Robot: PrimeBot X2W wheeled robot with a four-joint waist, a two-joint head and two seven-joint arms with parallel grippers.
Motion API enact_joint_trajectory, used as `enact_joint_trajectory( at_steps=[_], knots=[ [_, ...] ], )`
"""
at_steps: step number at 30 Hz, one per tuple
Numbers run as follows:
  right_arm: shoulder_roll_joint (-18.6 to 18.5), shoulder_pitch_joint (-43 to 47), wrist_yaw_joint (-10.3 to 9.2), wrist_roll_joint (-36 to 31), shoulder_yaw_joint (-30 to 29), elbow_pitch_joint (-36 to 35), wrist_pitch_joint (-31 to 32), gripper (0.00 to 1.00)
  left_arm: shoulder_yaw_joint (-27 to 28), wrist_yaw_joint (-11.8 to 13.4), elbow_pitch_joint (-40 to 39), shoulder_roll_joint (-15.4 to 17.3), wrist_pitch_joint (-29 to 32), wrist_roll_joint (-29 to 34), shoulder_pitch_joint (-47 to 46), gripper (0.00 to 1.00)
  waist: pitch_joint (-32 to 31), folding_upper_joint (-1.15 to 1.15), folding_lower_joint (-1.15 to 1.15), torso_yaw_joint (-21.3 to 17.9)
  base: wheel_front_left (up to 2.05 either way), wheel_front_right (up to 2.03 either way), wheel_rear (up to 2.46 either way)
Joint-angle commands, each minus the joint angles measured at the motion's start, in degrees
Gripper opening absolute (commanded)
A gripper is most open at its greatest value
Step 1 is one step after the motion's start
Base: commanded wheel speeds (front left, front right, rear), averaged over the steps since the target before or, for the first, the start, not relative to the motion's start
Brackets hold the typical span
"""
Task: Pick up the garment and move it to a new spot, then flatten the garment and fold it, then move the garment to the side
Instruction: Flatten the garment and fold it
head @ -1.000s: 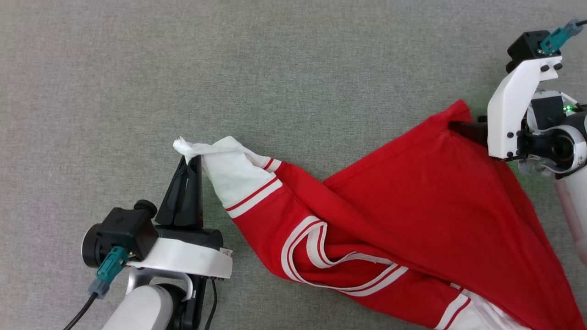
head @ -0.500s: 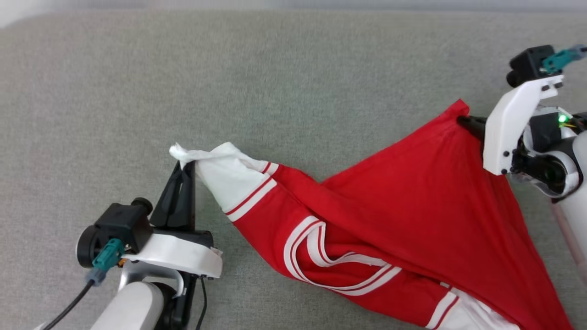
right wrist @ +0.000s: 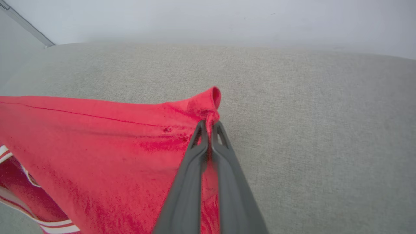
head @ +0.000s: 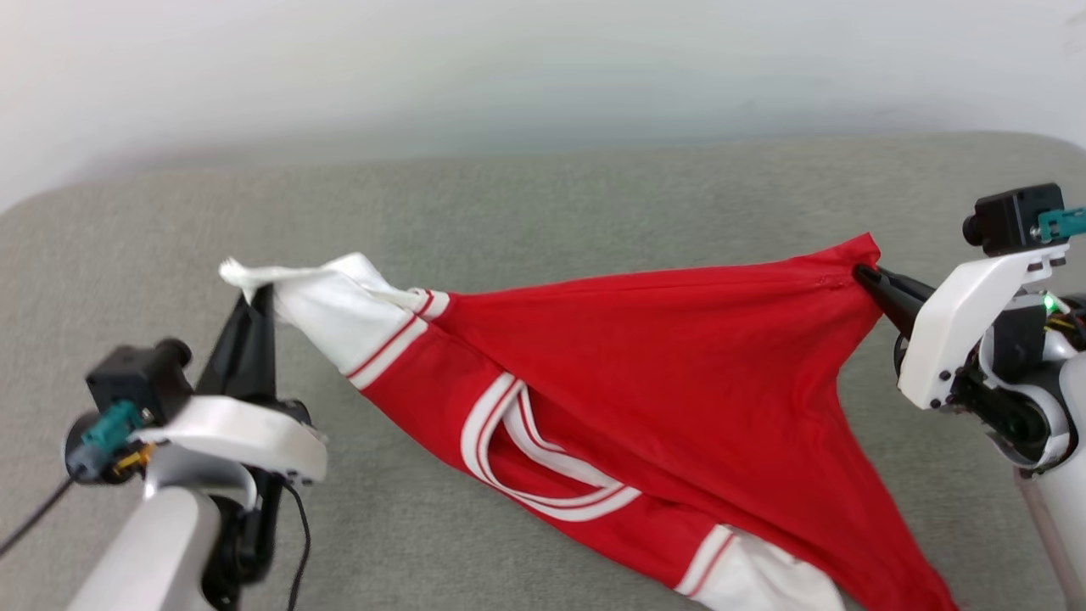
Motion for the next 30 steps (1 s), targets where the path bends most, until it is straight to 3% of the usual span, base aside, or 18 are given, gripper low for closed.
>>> enact_joint_trajectory(
  at_steps=[1, 7, 14, 23, 30],
  knots=[
    [0.41, 0.99, -0.02, -0.42, -0.31, -0.48, -0.15, 0.0, 0.35, -0.24, 0.4, 0.47, 0.08, -0.3, -1.06, 0.0, -1.83, 0.0, 0.0, -1.69, 0.0, 0.0, 0.0],
    [2.2, 1.07, -0.02, -3.52, -4.13, -2.16, -0.38, 0.0, 0.81, -2.39, 5.28, 1.53, 1.4, -0.51, -8.13, 0.0, -2.97, 0.0, 0.0, -2.87, 0.0, 0.0, 0.0],
    [4.18, -6.28, -0.03, -8.91, -9.44, 0.98, -1.69, 0.0, -0.11, -3.91, 11.81, 0.23, 3.53, 0.61, -22.49, 0.0, -0.89, 0.0, 0.0, -2.97, 0.0, 0.0, 0.0],
    [7.29, -23.04, -0.04, -13.39, -12.23, 6.31, -5.78, 0.0, -0.03, -6.92, 24.72, -0.18, 1.3, 3.38, -45.59, 0.0, 7.09, 0.0, 0.0, -3.82, 0.0, 0.0, 0.0],
    [8.14, -37.87, -0.04, -15.03, -12.77, 10.2, -11.15, 0.0, -0.81, -8.18, 30.17, 0.16, -0.79, 6.78, -62.82, 0.0, 14.91, 0.0, 0.0, -4.14, 0.0, 0.0, 0.0]
  ],
)
